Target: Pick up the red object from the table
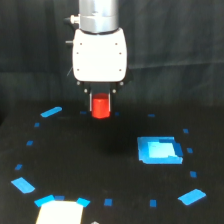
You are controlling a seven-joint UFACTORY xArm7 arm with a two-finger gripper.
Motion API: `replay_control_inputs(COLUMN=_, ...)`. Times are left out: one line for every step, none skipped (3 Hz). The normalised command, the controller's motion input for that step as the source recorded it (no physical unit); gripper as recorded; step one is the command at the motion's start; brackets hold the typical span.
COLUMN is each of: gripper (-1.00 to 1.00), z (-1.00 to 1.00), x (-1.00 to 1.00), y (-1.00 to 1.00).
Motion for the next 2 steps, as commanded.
replay_control_inputs(gripper=-0.83, z=-1.00, x=0.49, y=-0.83)
replay_control_inputs(gripper=-0.68, z=-1.00, x=0.55, y=-0.23)
